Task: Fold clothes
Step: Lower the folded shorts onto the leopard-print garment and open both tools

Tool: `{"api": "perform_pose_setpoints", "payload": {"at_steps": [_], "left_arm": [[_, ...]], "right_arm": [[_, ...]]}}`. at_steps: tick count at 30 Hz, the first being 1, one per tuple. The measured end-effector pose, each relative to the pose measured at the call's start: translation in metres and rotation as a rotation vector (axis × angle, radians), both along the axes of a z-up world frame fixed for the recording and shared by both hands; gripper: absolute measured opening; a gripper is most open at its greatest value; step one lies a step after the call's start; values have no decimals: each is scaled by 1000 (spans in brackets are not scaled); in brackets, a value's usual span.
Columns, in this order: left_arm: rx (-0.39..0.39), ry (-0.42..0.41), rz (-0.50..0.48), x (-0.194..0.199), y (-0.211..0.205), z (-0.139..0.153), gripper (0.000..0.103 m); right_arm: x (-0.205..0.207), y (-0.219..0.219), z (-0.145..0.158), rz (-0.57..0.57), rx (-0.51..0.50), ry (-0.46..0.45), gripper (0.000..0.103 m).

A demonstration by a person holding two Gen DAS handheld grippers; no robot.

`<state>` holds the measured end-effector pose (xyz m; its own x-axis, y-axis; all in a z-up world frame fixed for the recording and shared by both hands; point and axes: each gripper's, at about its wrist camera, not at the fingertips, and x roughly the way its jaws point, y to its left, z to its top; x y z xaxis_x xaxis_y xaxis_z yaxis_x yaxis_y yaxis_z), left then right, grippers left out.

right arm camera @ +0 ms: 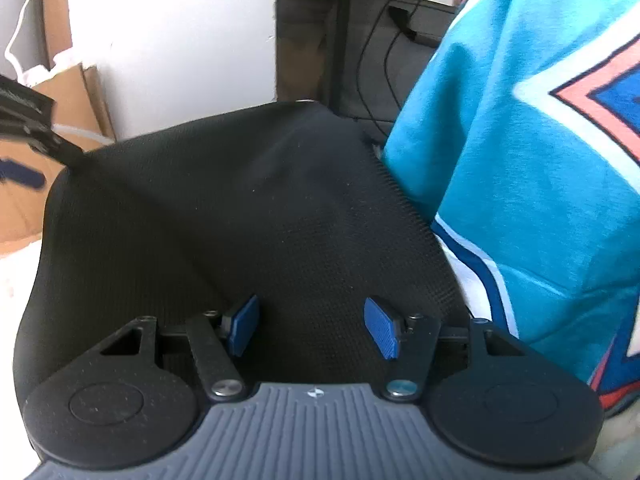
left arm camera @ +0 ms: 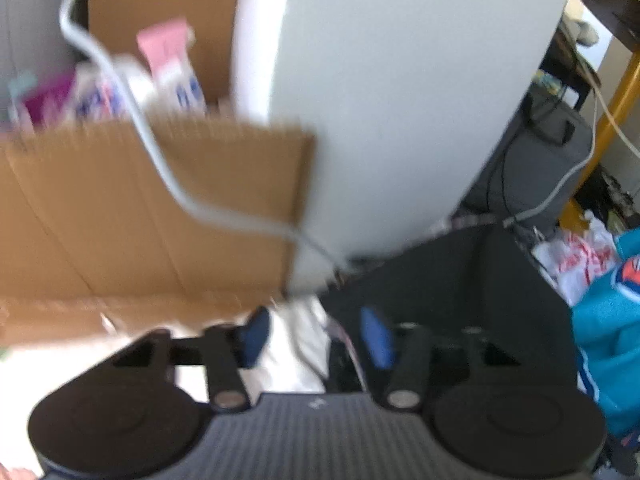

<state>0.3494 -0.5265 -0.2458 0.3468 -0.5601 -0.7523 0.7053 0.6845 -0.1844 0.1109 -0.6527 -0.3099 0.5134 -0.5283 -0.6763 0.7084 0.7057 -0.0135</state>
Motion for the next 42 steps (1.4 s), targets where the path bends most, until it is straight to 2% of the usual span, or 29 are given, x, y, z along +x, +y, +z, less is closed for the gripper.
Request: {"api": "perform_pose_setpoints", "payload": {"at_steps": [2,4,6,7,10,12,15,18,22,25,27,29,32,34,36,37,39,42], "left_arm": [[-66,-1,-49,0,-2,15,33],[-120,20,-109,-3,-9,23,28],[-140,55,-184,-10,-19,22,24],[-136,64,-222,-15,-25,18,20],[-59,41,-287,-33,-40,-3,20],[5,14,-280,-37,-48,-21,20],[32,9,-238,-33,-50,-47,10],[46,15,-204,-32,-53,-55,8],[67,-4,-189,-29,-58,-48,3],[96,-53,-190,-26,-49,-35,3],[154,-76,-174,-19,-48,-35,4],[187,-70,-155,-12,-42,-39,11],[216,-55,-131,-3,-30,-44,11],[194,-81,-134,-3,-22,-36,11],[129,-101,-136,-5,-15,-20,11],[93,-106,-148,-7,-13,-12,16],[27,-103,-200,-17,-11,0,21],[-5,-75,-297,-35,-16,5,24]], "right_arm": [[-2,2,2,-2,4,-13,65],[-6,2,4,-5,13,-46,65],[-10,2,6,-1,23,-91,65],[-12,2,7,7,27,-114,65],[-17,4,7,31,50,-168,65],[-18,3,3,43,69,-176,65],[-16,1,-5,57,71,-155,65],[-11,1,-10,64,55,-117,66],[-10,0,-14,48,35,-59,71],[-10,0,-15,26,40,-38,72],[-8,0,-14,18,44,-26,72],[-6,0,-13,9,48,-15,72],[-3,-1,-12,0,54,-6,72],[-4,-1,-8,-10,58,-20,72],[-8,0,-3,-11,64,-61,72],[-11,1,0,-4,69,-91,72],[-13,5,6,24,73,-137,72],[-11,12,11,79,86,-183,72]]}}
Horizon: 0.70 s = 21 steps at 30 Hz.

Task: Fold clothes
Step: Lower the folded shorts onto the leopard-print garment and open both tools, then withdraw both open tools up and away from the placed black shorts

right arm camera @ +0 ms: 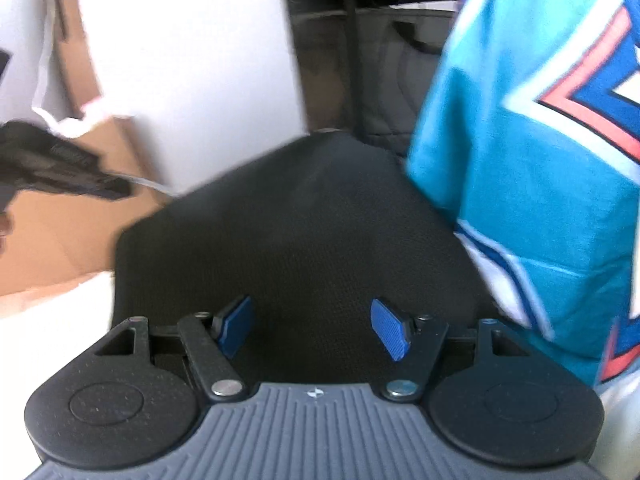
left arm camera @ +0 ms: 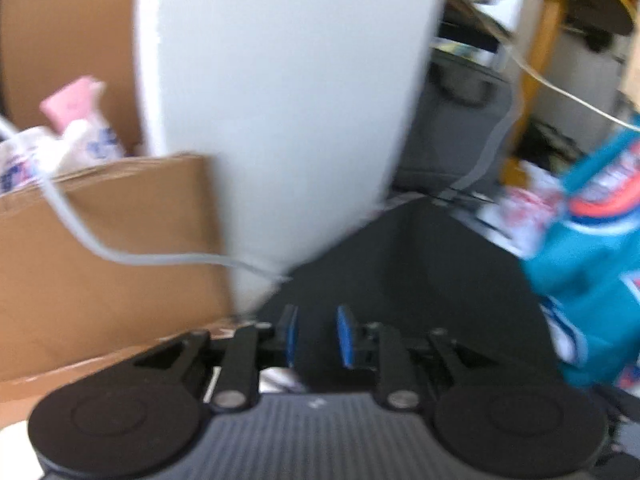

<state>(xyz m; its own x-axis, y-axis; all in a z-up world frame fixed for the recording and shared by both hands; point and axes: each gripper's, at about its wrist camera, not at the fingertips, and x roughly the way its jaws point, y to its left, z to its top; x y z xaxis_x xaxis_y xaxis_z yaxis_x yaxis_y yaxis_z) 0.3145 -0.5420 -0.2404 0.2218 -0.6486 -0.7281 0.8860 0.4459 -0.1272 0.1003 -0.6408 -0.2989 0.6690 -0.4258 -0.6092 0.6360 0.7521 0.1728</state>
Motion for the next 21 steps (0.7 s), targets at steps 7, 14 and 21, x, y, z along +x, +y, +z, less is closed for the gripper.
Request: {"api": "perform_pose_setpoints", "payload": {"at_steps": [7,14,21], "left_arm": [[153,-54,5,-20,-19,-40,27],[132,-32,39,-21,-4,-31,30],[157,5,38,-37,35,-8,64]], "right_arm": [[11,13,-12,55,29,36,73],[2,44,-26,99,1,88,85],[-8,60,-11,78,56,65,84]]}}
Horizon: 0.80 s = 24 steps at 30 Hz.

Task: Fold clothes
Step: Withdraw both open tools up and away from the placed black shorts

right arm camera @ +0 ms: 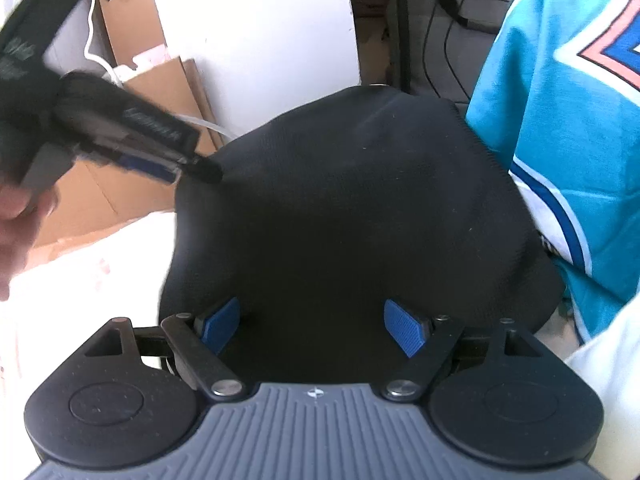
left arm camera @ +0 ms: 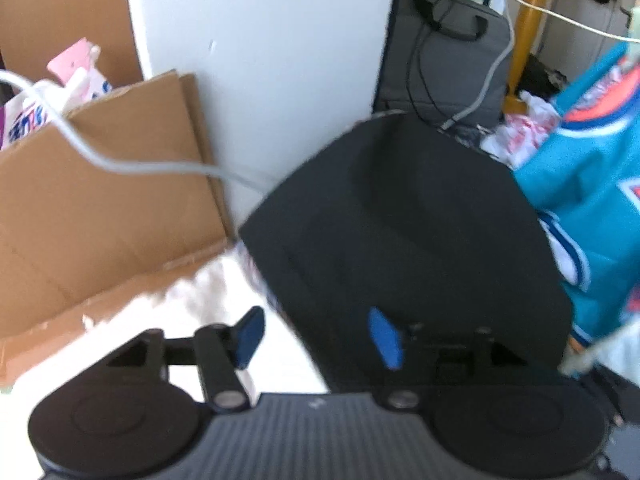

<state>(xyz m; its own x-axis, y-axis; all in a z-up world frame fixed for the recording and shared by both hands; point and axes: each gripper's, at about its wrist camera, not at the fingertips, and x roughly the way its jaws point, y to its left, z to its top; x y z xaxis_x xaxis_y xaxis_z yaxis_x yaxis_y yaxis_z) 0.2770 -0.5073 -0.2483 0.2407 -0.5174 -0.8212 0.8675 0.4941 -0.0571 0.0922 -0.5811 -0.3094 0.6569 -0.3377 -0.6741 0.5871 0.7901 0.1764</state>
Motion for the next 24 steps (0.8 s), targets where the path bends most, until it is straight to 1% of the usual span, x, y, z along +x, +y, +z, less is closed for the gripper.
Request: {"api": "perform_pose_setpoints", "payload": {"at_steps": [1,2,3,4,5,7,9,11,14,17,19,20,22,24], "left_arm": [[-1,5,5,-3,7,5,70],[-4,13,18,-6,14,10,78],[-8,23,42,-8,21,14,81],[-5,27,68,-9,26,19,86],[7,21,96,-12,30,22,91],[24,5,136,-20,37,31,93],[27,1,149,-30,45,42,96],[33,-9,165,-39,53,54,102],[38,-26,178,-51,65,71,102],[29,-48,188,-63,77,86,103],[7,-31,207,-68,85,96,103],[-2,-12,219,-69,89,101,103],[-16,13,235,-71,99,111,103],[-9,-12,237,-76,106,119,103]], "right_arm": [[1,1,5,17,3,1,84],[-1,3,13,28,-1,2,84],[-2,5,21,34,-6,3,85],[-2,4,29,39,1,13,85],[-2,2,36,43,10,23,86],[-3,-2,50,44,40,44,91],[-6,-7,61,8,91,54,99],[-10,-9,70,-24,123,57,99],[-12,-2,87,-20,101,78,99],[-14,3,100,-34,125,92,99],[-16,7,112,-51,133,97,100],[-20,10,119,-54,134,103,103],[-26,17,132,-60,136,119,103],[-28,22,146,-63,137,127,103]]}}
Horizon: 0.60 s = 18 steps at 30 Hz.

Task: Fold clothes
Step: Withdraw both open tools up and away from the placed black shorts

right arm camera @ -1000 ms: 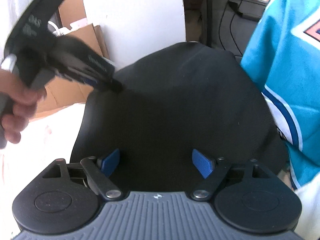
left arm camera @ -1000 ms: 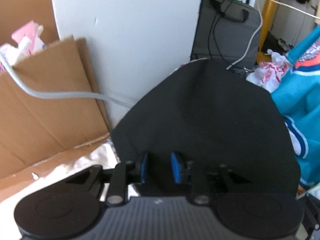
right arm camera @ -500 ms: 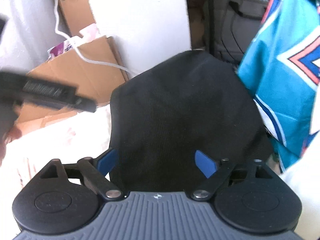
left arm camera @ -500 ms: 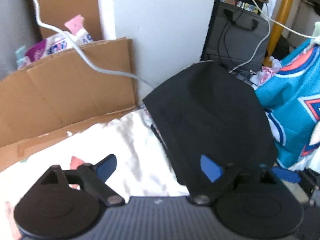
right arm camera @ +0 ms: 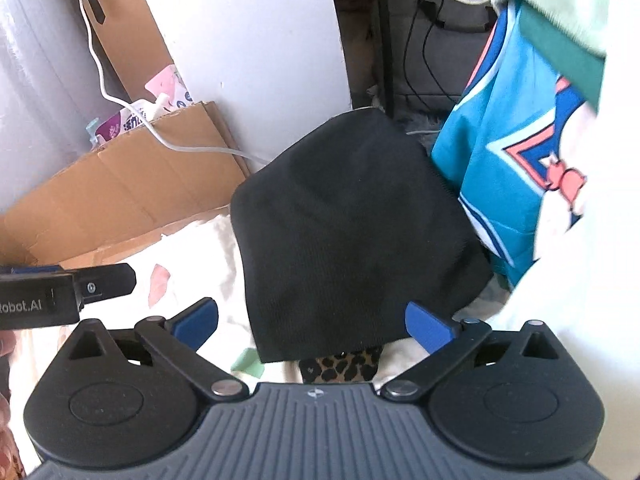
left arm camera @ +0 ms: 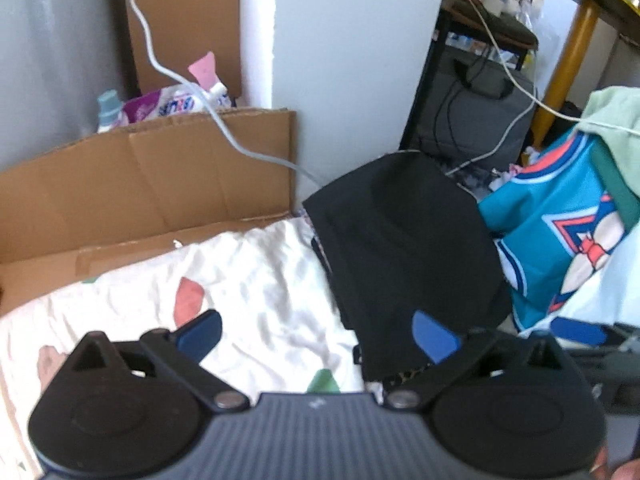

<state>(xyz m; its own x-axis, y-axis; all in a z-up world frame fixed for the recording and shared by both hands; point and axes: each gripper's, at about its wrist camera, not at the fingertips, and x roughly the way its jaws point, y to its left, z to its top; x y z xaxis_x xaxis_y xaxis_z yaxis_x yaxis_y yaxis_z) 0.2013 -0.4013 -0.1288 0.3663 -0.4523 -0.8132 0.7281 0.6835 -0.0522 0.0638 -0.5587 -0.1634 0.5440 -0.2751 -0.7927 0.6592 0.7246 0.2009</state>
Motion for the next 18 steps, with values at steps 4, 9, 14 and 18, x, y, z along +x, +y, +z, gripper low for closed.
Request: {"api": "perform_pose_setpoints", "payload": {"at_steps": [4,9,14,18], "left_arm": [[40,-31,0,-9,17,17,103],[52,-1,42,-18,44,38,103],[57,-3,86,-29,71,66,103],[59,-16,120,-40,96,95,103]], "right_arm": [[-10,10,29,11,24,-33,103],[-21,22,55,31,19,-8,103],[-28,34,83,46,30,40,103],[-32,51,110,61,8,56,103]]}}
